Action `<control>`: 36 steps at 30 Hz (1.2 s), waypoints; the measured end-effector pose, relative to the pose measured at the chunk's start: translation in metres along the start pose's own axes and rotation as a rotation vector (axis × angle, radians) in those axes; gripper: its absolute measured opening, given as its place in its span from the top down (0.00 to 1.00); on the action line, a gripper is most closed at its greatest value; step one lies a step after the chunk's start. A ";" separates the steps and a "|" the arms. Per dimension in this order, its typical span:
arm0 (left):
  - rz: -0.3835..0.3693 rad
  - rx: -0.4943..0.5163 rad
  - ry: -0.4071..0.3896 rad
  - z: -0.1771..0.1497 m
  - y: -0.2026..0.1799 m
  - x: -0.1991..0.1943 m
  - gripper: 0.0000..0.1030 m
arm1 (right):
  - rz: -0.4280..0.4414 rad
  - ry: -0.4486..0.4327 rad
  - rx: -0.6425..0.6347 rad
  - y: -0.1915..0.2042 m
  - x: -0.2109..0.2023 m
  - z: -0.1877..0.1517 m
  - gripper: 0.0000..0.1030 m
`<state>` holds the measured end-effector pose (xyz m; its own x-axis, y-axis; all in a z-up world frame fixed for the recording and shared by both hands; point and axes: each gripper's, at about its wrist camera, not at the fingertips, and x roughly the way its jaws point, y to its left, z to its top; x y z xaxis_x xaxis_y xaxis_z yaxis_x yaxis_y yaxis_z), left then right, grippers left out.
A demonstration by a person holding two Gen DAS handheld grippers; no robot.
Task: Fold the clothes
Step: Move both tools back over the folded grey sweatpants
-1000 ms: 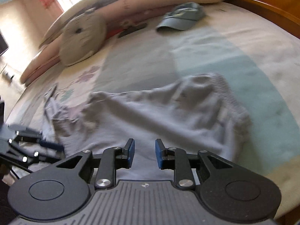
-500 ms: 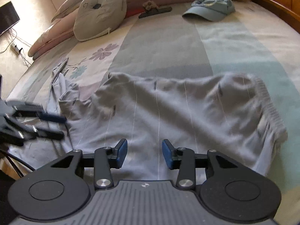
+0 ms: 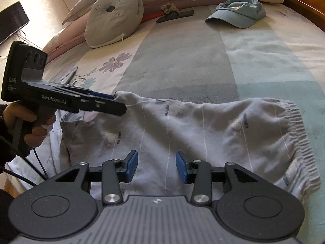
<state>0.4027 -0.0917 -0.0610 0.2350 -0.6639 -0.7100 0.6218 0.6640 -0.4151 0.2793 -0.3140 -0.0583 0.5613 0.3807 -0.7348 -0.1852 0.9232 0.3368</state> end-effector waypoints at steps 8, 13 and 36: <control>-0.062 0.049 0.043 -0.011 -0.021 -0.003 0.36 | 0.011 0.019 0.023 -0.012 -0.001 -0.006 0.53; -0.121 -0.028 0.043 -0.004 -0.011 0.007 0.34 | 0.021 0.020 0.017 -0.014 -0.002 -0.007 0.53; -0.207 -0.212 -0.071 0.003 0.021 -0.006 0.30 | 0.041 0.013 0.038 -0.018 -0.003 -0.012 0.49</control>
<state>0.4166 -0.0746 -0.0641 0.1758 -0.8099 -0.5596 0.4938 0.5643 -0.6616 0.2715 -0.3313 -0.0692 0.5433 0.4194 -0.7273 -0.1771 0.9040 0.3891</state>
